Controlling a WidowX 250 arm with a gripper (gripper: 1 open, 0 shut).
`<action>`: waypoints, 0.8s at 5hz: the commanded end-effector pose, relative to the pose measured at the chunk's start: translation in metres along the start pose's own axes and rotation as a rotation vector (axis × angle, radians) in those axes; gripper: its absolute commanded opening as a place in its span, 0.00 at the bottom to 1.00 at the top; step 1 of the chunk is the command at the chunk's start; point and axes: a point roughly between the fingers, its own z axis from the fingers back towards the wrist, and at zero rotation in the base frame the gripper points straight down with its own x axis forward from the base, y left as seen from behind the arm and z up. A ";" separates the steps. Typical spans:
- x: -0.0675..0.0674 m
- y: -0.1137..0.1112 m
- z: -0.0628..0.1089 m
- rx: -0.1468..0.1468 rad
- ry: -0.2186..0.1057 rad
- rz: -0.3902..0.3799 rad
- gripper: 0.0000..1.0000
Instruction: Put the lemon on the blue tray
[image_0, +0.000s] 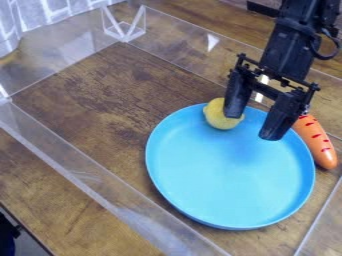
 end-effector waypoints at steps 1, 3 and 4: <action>0.004 -0.007 0.020 0.029 -0.061 -0.033 1.00; 0.002 -0.008 0.036 0.043 -0.042 -0.021 1.00; 0.003 -0.008 0.026 0.048 -0.025 -0.036 1.00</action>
